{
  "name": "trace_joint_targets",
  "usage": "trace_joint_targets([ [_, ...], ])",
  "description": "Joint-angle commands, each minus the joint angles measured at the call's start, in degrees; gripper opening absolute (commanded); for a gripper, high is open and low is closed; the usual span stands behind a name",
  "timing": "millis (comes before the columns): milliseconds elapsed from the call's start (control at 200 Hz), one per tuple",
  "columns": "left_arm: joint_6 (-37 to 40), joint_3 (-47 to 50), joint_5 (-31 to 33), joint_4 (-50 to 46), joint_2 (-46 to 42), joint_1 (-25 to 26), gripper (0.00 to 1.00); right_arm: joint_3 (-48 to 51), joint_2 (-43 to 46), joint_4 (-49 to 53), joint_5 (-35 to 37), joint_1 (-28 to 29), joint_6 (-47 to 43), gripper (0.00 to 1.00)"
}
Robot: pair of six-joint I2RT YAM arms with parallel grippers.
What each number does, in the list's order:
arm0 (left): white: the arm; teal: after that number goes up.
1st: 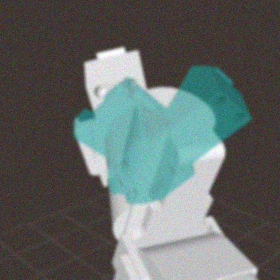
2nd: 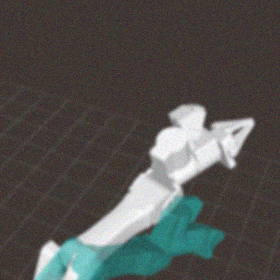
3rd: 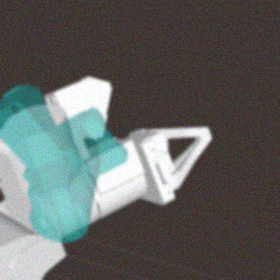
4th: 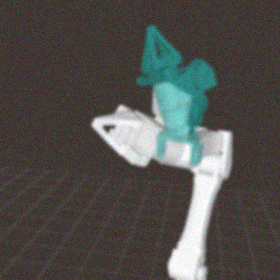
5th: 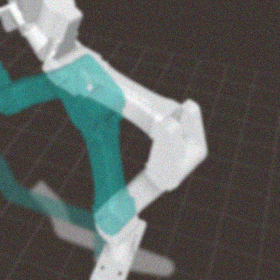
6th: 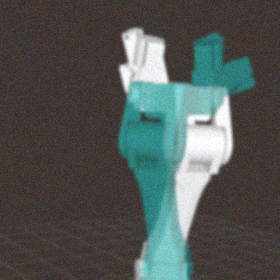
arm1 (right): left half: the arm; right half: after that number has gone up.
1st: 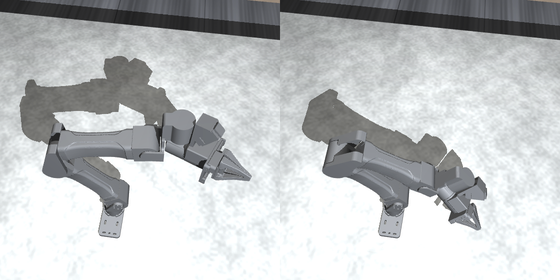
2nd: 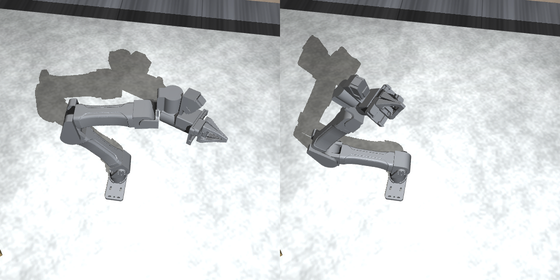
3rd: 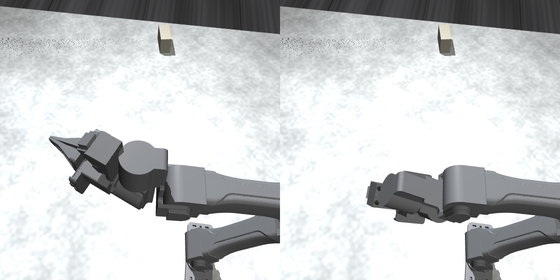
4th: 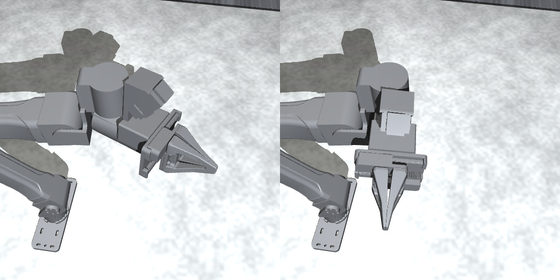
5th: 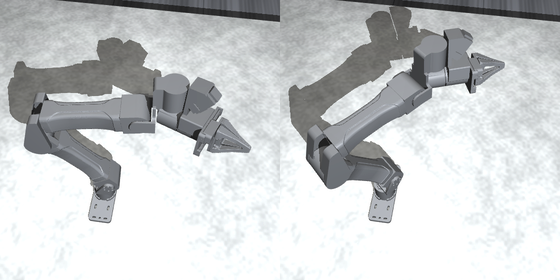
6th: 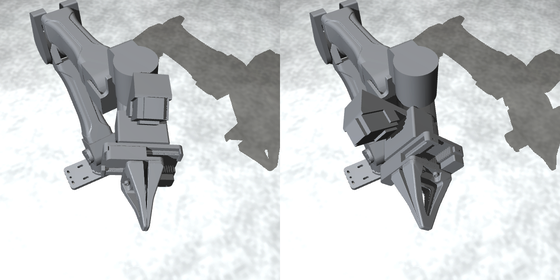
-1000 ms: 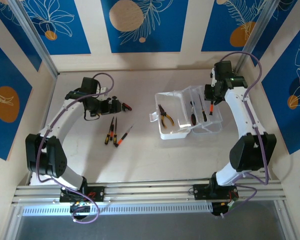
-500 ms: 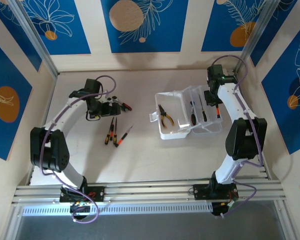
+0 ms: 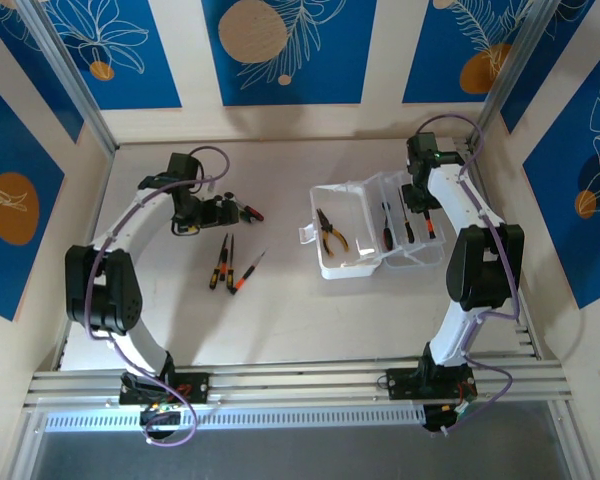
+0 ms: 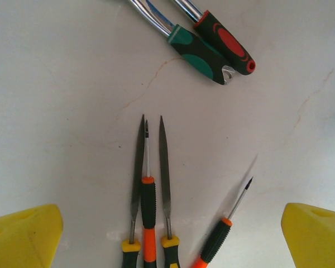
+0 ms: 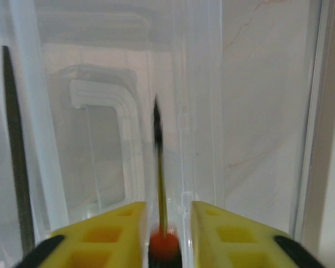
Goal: Pack the tool kit
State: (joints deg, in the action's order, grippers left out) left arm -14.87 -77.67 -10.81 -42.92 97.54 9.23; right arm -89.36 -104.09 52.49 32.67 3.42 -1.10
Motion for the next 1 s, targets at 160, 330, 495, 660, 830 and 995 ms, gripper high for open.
trace_joint_targets([
  [160,-0.3,-6.0,1.8,-1.4,4.7,-1.4,1.00,-4.8,3.7,4.2,1.7,2.5,0.3,0.46],
  [330,-2.0,-9.5,4.1,0.5,9.2,-2.4,1.00,-7.5,7.2,6.6,-2.8,6.5,2.9,0.77],
  [495,-2.6,-15.4,5.5,0.9,16.7,-2.9,0.97,-6.5,9.9,3.7,-13.9,9.4,4.7,0.99],
  [660,-4.2,-21.4,6.8,0.8,23.6,-2.8,0.82,-6.2,8.6,2.9,-17.0,10.4,6.0,0.99],
  [830,-6.2,-22.1,5.8,7.7,26.9,-2.8,0.80,-6.1,7.1,3.0,-17.9,10.8,6.0,0.99],
  [995,-6.1,-25.8,6.8,4.8,31.0,-2.6,0.77,-6.3,6.7,2.6,-18.7,11.0,5.9,0.99],
])
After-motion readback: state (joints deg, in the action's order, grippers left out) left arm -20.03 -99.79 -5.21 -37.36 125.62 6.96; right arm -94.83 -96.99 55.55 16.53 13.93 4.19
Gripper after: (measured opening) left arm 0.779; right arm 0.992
